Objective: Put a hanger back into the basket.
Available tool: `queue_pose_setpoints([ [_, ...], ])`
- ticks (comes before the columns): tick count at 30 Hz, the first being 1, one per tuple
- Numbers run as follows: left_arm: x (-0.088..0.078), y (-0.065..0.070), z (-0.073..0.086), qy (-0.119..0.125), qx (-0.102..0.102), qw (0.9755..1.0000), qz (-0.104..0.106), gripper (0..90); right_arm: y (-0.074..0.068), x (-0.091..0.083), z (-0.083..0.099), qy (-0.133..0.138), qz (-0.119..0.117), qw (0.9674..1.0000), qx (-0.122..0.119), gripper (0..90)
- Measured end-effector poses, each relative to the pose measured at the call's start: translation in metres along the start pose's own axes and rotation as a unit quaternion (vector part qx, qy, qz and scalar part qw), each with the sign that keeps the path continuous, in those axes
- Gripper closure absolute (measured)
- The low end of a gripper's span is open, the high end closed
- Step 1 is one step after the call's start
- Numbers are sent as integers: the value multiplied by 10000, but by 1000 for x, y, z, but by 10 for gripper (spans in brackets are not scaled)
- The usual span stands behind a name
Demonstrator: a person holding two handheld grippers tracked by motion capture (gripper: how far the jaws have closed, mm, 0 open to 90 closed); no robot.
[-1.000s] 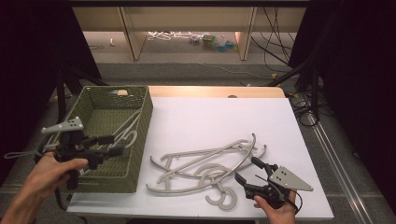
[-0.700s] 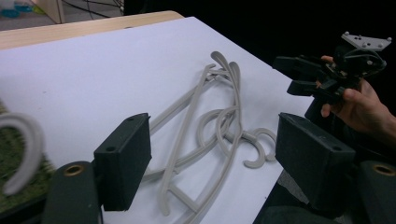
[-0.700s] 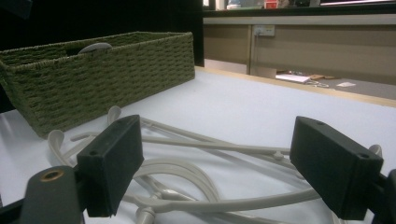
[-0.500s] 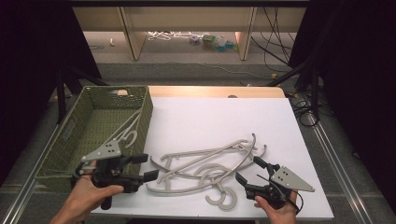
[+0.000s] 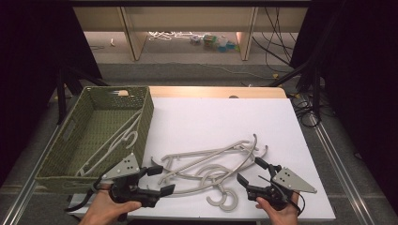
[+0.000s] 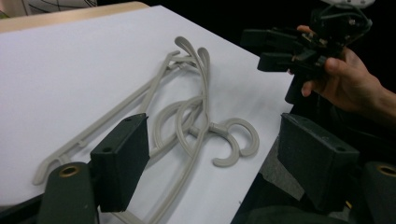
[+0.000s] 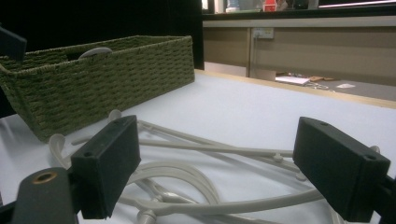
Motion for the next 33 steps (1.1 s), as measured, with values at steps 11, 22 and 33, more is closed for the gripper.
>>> queue_pose_setpoints([
  [11, 45, 22, 8, -379, 298, 9983, 328, 239, 2, -2, 0, -45, 2, 10000, -10, 156],
  [22, 95, 8, 4, -758, 89, 9962, 424, 258, 4, -7, 0, -72, 67, 9999, 94, 157],
  [33, 106, 2, 8, -882, -61, 9945, 554, 255, 2, -5, 1, -34, 33, 9999, 132, 157],
])
Point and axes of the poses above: each handheld gripper's, and its own axes: x roughly forward along the jaws, z roughly out of its underside, y roughly to its right, the point moved 1 cm from there along x, roughly forward along the jaws, and after that the axes turned 8 degrees about y, right-handed, at the moved point
